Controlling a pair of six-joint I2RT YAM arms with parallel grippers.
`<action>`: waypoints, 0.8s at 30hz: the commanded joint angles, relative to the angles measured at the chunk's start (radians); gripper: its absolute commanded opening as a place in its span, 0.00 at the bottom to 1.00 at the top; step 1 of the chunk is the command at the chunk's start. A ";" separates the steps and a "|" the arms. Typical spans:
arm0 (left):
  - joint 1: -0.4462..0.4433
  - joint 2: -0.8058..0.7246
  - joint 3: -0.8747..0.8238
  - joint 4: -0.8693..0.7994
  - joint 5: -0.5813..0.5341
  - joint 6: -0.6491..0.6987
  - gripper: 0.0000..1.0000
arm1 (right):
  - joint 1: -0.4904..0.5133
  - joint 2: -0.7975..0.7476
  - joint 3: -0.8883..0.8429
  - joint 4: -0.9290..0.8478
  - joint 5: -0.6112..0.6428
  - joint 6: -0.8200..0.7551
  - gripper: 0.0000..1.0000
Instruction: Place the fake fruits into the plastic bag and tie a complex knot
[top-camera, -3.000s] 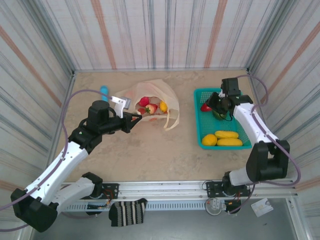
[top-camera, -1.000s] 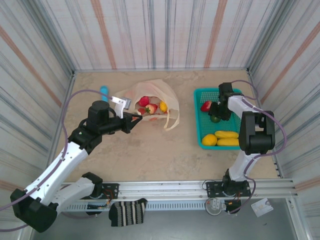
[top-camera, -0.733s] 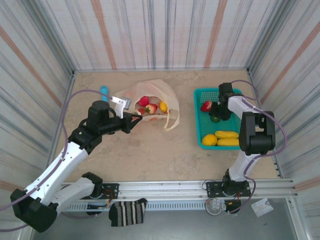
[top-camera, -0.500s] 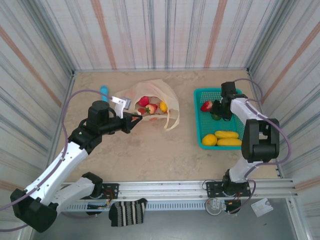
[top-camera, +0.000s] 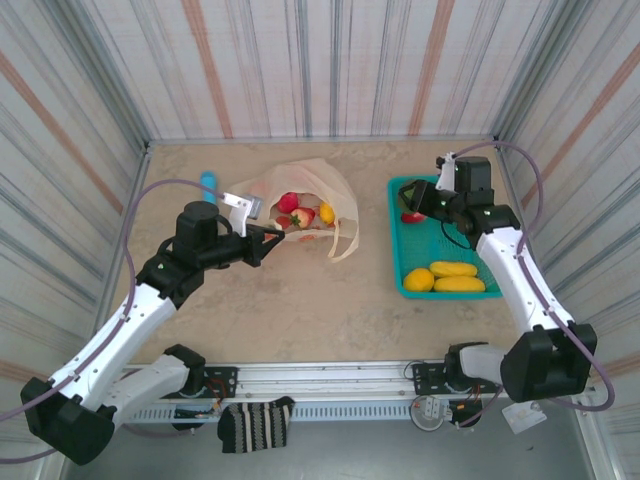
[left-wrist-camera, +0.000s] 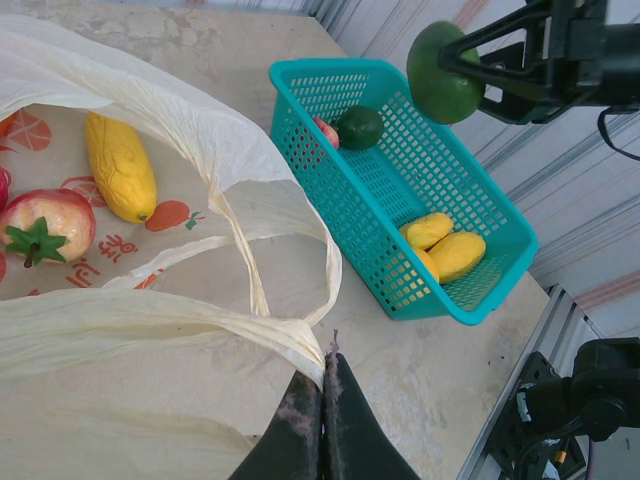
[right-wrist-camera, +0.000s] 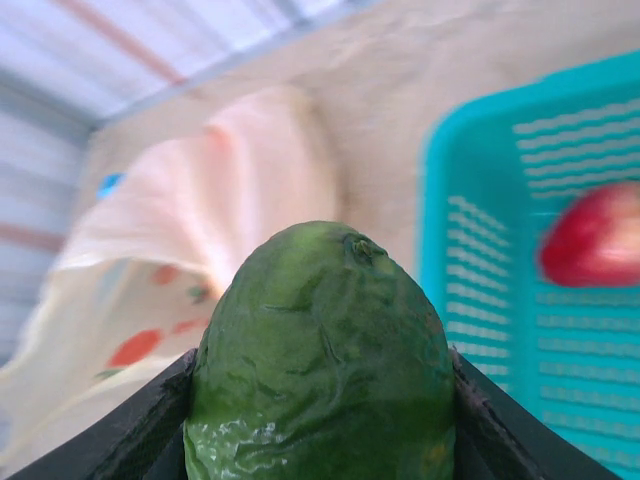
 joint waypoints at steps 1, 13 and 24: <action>0.004 -0.019 -0.006 0.009 0.007 0.023 0.00 | 0.067 0.000 0.003 0.105 -0.252 0.046 0.56; 0.004 -0.023 -0.009 0.007 0.001 0.026 0.00 | 0.432 0.284 0.114 0.228 -0.160 0.053 0.54; 0.004 -0.027 -0.008 0.007 0.007 0.023 0.00 | 0.545 0.577 0.288 0.300 0.206 0.188 0.51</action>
